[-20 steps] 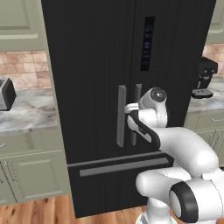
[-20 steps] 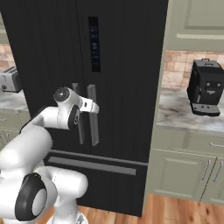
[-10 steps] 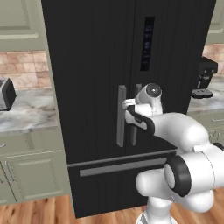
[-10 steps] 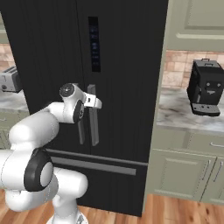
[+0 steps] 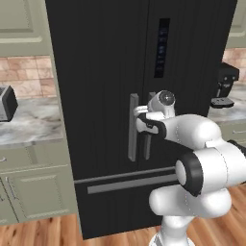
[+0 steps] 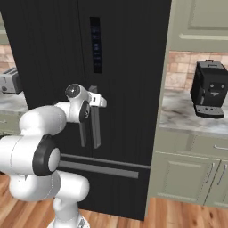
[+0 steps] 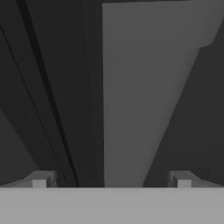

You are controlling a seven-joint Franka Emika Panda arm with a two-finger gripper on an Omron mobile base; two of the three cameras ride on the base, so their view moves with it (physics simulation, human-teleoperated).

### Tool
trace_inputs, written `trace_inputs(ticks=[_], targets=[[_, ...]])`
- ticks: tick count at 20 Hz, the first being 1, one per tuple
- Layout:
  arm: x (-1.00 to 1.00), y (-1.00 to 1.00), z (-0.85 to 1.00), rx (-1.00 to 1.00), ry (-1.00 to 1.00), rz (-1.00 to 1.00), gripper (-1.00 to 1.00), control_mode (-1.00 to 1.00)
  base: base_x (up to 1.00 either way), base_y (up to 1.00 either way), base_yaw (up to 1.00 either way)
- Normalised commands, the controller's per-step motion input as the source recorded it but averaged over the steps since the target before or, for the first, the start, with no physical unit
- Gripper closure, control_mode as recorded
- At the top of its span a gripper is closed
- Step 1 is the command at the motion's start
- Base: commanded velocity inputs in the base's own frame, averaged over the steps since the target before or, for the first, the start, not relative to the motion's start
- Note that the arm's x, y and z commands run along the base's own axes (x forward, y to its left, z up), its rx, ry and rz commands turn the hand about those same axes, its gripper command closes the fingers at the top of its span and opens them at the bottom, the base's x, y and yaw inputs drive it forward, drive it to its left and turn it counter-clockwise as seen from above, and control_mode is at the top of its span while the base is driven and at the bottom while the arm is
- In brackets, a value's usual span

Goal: Open the fridge, grab two sodas, and place both sodas inside the bowl with ice on the dining counter.

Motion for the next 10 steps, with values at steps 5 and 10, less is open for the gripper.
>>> trace_inputs(ticks=[5,10], targets=[[0.48,-0.01,-0.11,0.0,0.0,0.0,-1.0,-1.0,0.0,0.0,0.0],[0.4,0.0,-0.1,0.0,0.0,0.0,1.0,-1.0,0.0,0.0,0.0]])
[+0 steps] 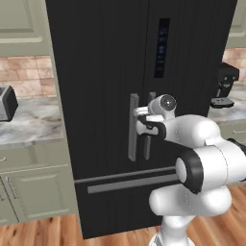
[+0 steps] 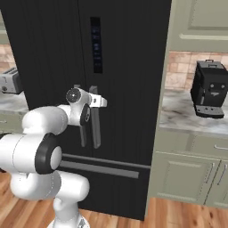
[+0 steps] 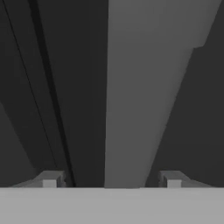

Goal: Open the fridge, grab two sodas, and place both sodas inside the bowl with ice on the dining counter.

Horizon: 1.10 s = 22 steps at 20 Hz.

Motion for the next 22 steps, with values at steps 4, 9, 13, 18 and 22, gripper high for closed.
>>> trace_inputs(ticks=[4,9,13,18,22], targets=[[-0.06,0.02,-0.18,-0.03,0.05,-0.02,1.0,-1.0,0.0,0.0,0.0],[-0.83,-0.28,-0.07,0.0,0.03,-0.1,1.0,-1.0,0.0,0.0,0.0],[-1.0,-0.4,0.0,0.0,0.08,-0.09,1.0,-1.0,0.0,0.0,0.0],[-1.0,-0.36,0.17,0.0,0.06,-0.02,1.0,-1.0,0.0,0.0,0.0],[-1.0,-0.26,0.26,0.0,0.06,0.0,1.0,-1.0,0.0,0.0,0.0]])
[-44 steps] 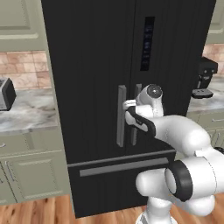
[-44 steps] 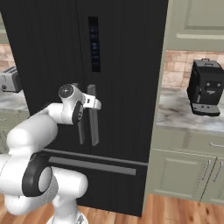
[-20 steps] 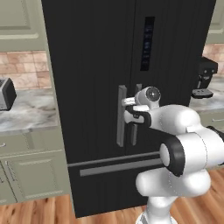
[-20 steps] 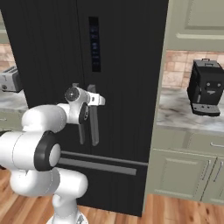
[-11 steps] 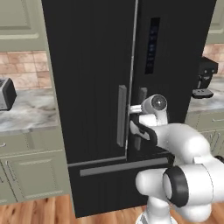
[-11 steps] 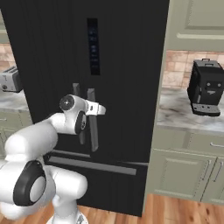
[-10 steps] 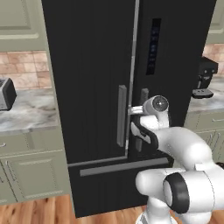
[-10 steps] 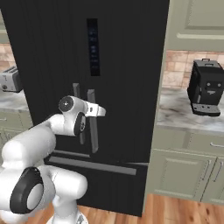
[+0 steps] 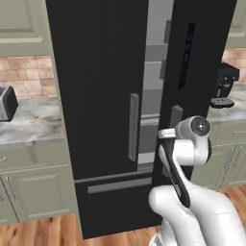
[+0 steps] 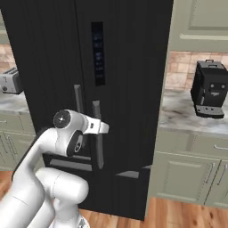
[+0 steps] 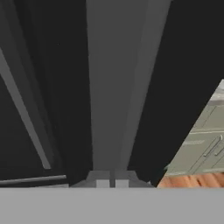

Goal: Open the fridge, grab two sodas, and place both sodas inside the bowl with ice on the dining counter.

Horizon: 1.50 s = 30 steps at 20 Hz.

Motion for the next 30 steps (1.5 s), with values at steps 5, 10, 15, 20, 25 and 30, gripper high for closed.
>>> trace_inputs(ticks=[5,10,15,20,25,30], targets=[[-1.0,-0.23,0.3,0.0,0.03,0.0,-1.0,-1.0,0.0,0.0,0.0],[-1.0,-0.07,0.41,-0.01,0.01,0.0,-1.0,-1.0,0.0,0.0,0.0],[-0.82,0.51,0.52,-0.13,0.0,0.01,-1.0,-1.0,0.0,0.0,0.0],[-0.07,0.98,0.6,-0.3,0.0,0.12,-1.0,-1.0,0.0,0.0,0.0],[0.5,0.61,0.59,-0.29,-0.02,0.16,-1.0,-1.0,0.0,0.0,0.0],[0.93,0.1,0.22,-0.21,0.0,0.14,-1.0,-1.0,0.0,0.0,0.0]])
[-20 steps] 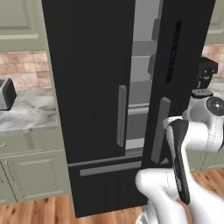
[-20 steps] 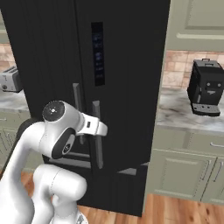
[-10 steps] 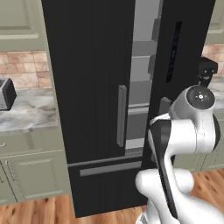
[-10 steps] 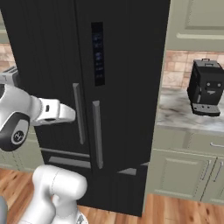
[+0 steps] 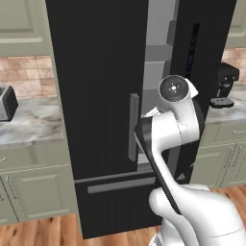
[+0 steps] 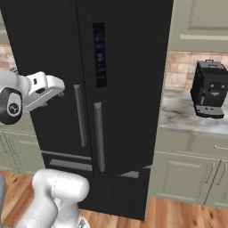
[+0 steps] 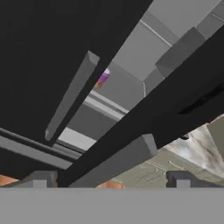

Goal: Open the fridge, grab two sodas, and place both sodas inside the bowl with ice on the dining counter.

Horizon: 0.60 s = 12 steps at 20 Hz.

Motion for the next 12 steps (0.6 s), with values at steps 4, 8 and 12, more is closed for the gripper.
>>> trace_inputs(ticks=[4,8,12], targets=[[0.94,0.02,0.0,-0.15,0.0,0.13,-1.0,-1.0,0.0,0.0,0.0],[0.89,0.14,0.0,-0.16,0.08,0.05,-1.0,-1.0,0.0,0.0,0.0],[0.9,0.14,0.0,-0.17,0.08,0.0,-1.0,-1.0,0.0,0.0,0.0]])
